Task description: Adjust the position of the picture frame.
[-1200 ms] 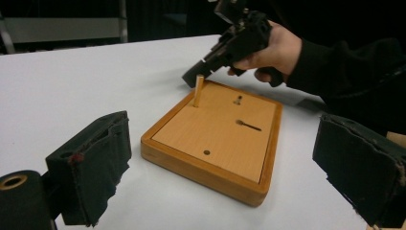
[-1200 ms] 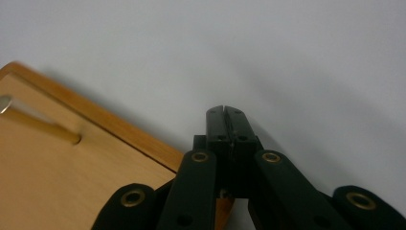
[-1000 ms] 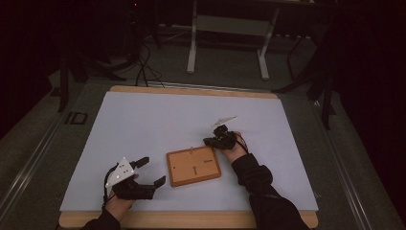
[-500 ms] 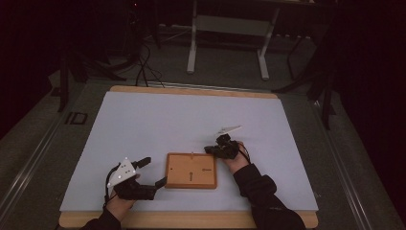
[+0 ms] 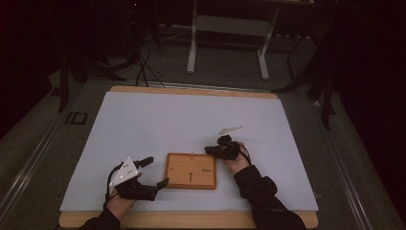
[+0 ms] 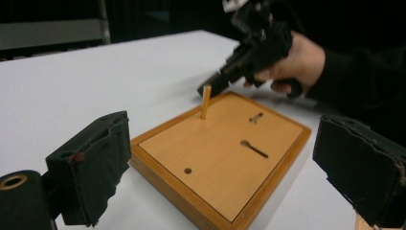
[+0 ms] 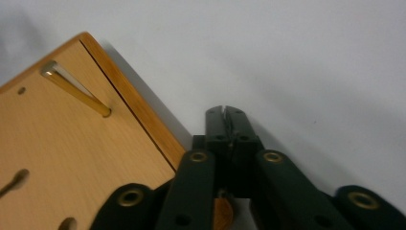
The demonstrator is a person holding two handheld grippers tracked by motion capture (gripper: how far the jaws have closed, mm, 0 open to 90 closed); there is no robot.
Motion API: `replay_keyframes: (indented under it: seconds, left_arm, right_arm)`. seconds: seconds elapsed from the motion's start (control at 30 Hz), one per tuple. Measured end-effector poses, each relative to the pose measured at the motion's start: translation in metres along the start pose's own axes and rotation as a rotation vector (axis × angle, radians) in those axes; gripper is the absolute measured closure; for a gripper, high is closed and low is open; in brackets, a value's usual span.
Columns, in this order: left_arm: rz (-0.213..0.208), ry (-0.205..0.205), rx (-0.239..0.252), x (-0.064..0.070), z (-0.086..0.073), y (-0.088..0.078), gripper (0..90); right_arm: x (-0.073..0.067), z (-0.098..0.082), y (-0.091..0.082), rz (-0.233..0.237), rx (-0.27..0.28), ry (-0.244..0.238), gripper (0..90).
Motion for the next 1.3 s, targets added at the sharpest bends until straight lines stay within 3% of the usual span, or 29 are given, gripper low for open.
replay_keyframes:
  seconds: [0.07, 0.1, 0.2, 0.33, 0.43, 0.6, 0.7, 0.83, 0.93, 1.0, 1.1, 1.3]
  left_arm:
    - [-0.039, -0.021, -0.022, 0.001, 0.002, 0.004, 6.4]
    - [-0.039, -0.021, -0.022, 0.001, 0.002, 0.004, 6.5]
    - [-0.082, -0.034, -0.08, 0.004, 0.004, 0.012, 6.9]
    - [-0.133, -0.071, -0.097, 0.006, 0.009, 0.019, 7.2]
    - [-0.158, -0.079, -0.108, 0.004, 0.011, 0.023, 8.2]
    - [-0.147, -0.041, -0.122, -0.002, 0.013, 0.032, 8.2]
    - [-0.145, -0.044, -0.123, -0.006, 0.014, 0.038, 8.9]
    - [-0.154, -0.033, -0.136, -0.011, 0.015, 0.047, 11.0]
    - [-0.152, -0.021, -0.145, -0.015, 0.015, 0.056, 13.2]
    - [-0.153, -0.022, -0.151, -0.016, 0.014, 0.062, 14.7]
    - [-0.169, -0.015, -0.154, -0.016, 0.014, 0.069, 17.0]
    - [-0.191, 0.008, -0.167, -0.017, 0.011, 0.081, 32.1]
  right_arm:
    - [-0.001, 0.002, -0.003, 0.0, 0.019, -0.001, 80.4]
    - [-0.001, 0.003, -0.005, -0.001, 0.026, -0.006, 79.1]
    - [-0.002, 0.005, -0.01, -0.002, 0.043, -0.017, 74.9]
    - [-0.003, 0.007, -0.019, 0.005, 0.065, -0.031, 68.4]
    - [-0.005, 0.008, -0.025, 0.015, 0.085, -0.046, 57.0]
    - [-0.009, 0.007, -0.036, 0.015, 0.105, -0.075, 42.7]
    - [-0.012, 0.005, -0.044, 0.026, 0.123, -0.073, 30.4]
    - [-0.018, 0.005, -0.057, 0.069, 0.157, -0.043, 21.1]
    - [-0.023, 0.004, -0.067, 0.09, 0.169, -0.024, 17.9]
    - [-0.027, 0.003, -0.073, 0.088, 0.165, -0.046, 21.4]
    - [-0.031, 0.003, -0.082, 0.105, 0.208, -0.085, 23.8]
    - [-0.037, 0.001, -0.093, 0.115, 0.227, -0.109, 23.3]
Point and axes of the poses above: each handheld gripper's, and its own axes: y roughly forward along the jaws, z roughly out of its top, x roughly to its right, the point moved 4 cm from there along y, roughly forward along the jaws, and after that the axes turned 14 degrees about x, right-handed, at the moved point
